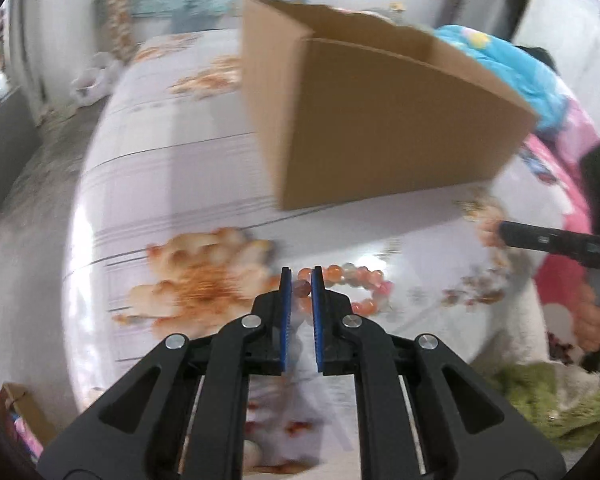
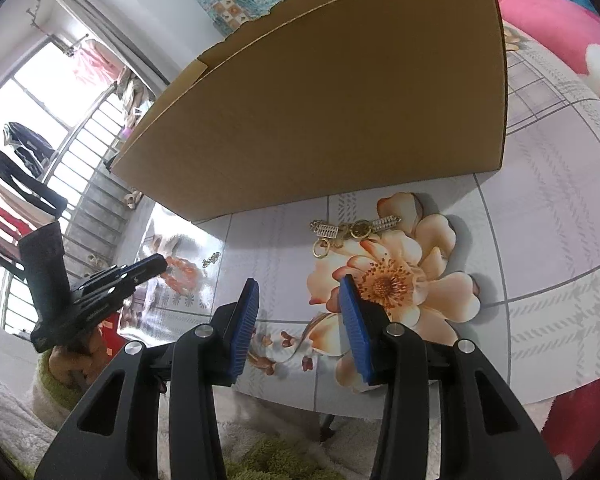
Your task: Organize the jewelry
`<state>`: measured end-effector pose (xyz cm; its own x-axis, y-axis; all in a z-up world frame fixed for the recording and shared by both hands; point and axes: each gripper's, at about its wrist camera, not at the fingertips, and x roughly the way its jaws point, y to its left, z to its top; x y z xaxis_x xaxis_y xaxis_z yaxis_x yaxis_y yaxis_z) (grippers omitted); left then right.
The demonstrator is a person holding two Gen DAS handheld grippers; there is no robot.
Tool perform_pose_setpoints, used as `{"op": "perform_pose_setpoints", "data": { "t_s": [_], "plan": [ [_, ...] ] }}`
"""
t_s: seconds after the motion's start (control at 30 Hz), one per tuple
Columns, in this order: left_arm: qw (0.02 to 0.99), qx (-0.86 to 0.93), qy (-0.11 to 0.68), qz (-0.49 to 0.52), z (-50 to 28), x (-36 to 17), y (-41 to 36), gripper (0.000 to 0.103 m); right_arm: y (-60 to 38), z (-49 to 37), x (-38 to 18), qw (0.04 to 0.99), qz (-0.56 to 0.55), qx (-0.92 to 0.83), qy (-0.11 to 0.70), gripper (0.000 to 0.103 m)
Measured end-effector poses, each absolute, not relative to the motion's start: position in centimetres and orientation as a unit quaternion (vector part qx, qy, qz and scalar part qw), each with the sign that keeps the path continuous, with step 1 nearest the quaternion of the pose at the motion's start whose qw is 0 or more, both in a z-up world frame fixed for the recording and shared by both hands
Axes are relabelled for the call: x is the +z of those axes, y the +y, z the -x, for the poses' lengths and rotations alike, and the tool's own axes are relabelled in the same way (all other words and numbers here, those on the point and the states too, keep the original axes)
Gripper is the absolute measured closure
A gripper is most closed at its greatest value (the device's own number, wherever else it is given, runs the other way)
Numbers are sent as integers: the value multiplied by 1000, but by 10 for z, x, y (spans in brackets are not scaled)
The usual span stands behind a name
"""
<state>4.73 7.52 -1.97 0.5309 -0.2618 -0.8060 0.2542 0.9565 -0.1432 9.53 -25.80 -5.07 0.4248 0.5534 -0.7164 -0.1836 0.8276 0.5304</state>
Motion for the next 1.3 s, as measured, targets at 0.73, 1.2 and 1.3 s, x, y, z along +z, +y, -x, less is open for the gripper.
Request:
{"op": "perform_pose_setpoints", "data": {
  "t_s": [0.73,1.2,1.3],
  "plan": [
    [859,-235,455,23,-45,-27,26,59,-257,-99,-58,817,-202,227,491,61],
    [864,-218,449,-64,-63,-28,0,97,-255,-98,-58,819,-197,231,487,61],
    [865,-218,442,-92,-63,-29,-7,100,-256,-98,-57,821,-195,229,486,61]
  ]
}}
